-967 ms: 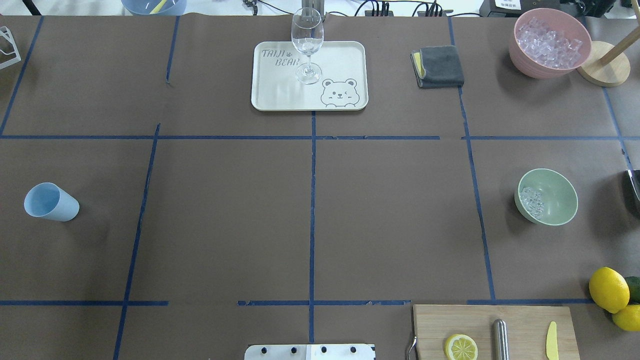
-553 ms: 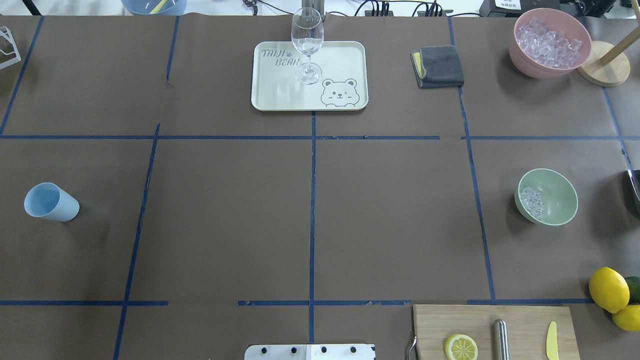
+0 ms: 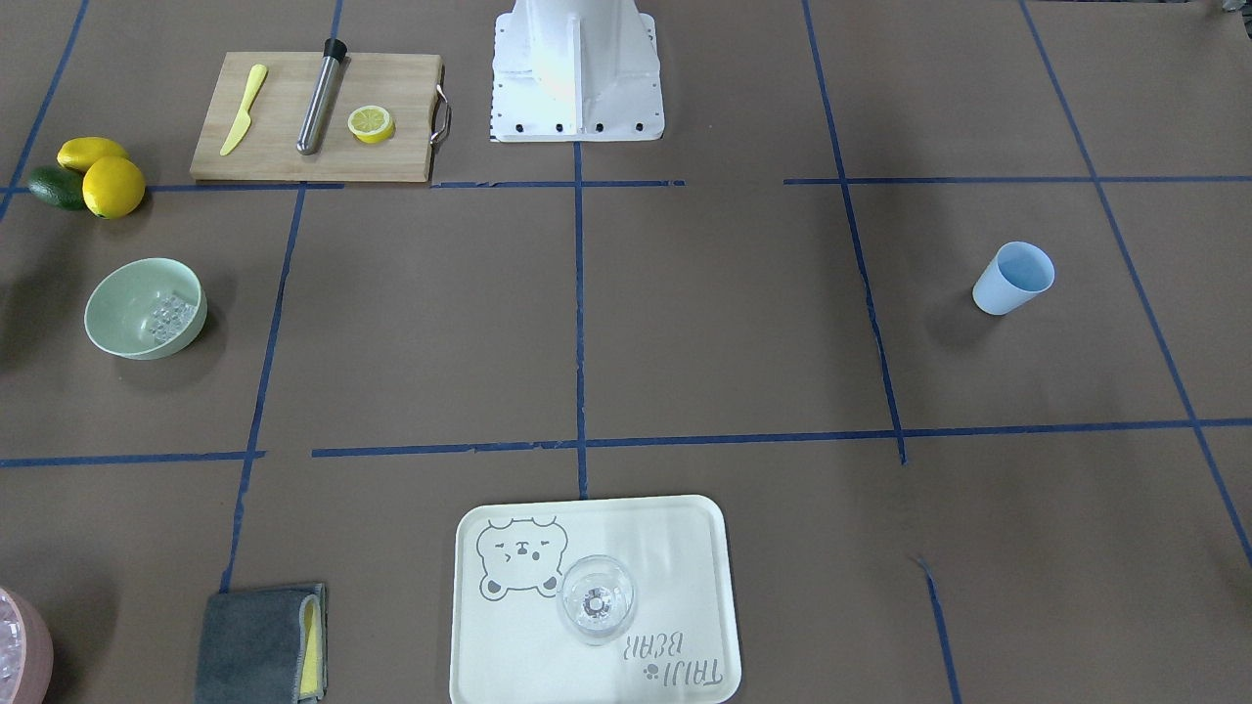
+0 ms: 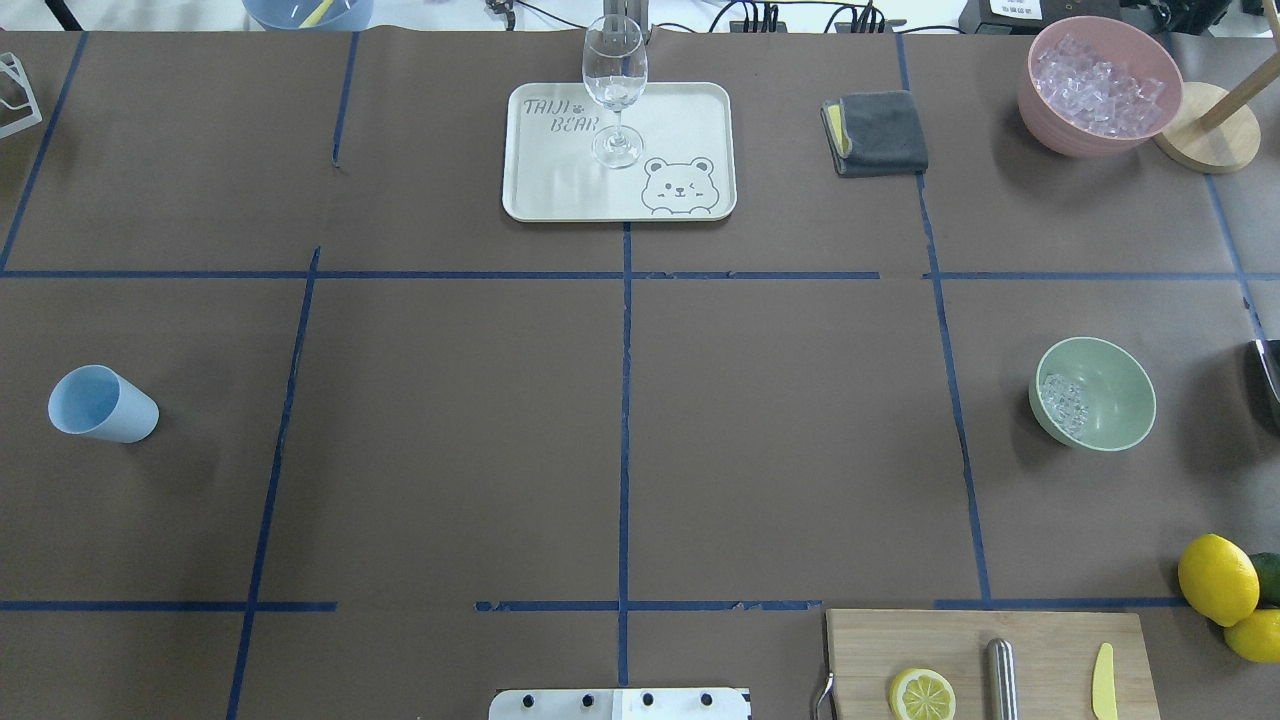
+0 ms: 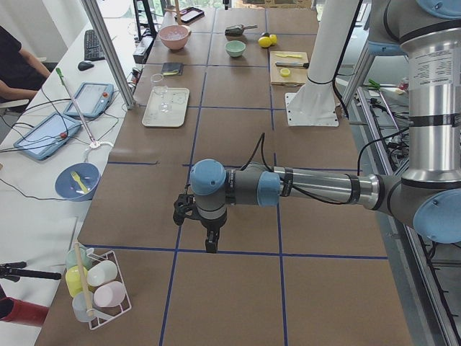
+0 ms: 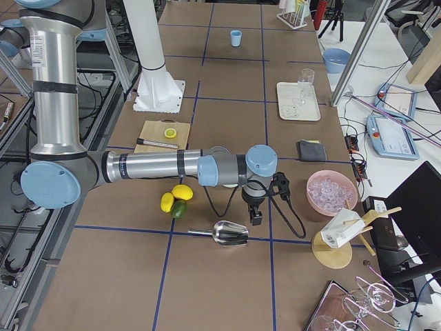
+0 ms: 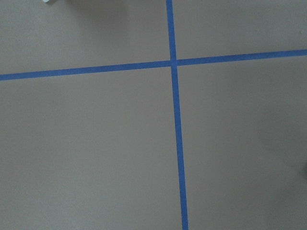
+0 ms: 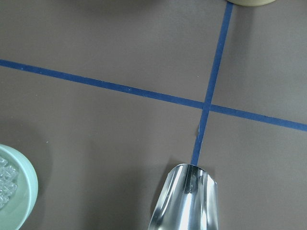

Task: Pour ice into bowl

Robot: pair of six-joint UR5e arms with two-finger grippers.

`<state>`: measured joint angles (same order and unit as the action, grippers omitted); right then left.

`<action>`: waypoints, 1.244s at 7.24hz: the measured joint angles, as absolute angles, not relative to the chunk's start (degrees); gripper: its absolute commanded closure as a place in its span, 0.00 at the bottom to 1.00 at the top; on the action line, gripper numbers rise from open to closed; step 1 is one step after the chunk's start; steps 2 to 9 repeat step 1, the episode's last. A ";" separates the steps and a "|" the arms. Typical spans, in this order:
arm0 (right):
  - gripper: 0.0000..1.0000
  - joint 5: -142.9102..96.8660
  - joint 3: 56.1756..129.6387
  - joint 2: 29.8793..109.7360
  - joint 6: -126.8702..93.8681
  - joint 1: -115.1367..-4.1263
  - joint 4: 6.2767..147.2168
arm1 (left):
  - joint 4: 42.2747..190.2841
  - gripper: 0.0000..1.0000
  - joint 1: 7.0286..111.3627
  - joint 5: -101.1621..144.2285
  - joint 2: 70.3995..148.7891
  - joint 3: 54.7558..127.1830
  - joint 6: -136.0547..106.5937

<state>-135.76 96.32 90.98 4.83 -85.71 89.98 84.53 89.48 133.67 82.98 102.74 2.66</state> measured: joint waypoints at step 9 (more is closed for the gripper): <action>0.00 -135.83 96.35 91.02 4.83 -85.71 89.90 | 83.81 0.00 89.45 133.70 83.05 102.99 2.81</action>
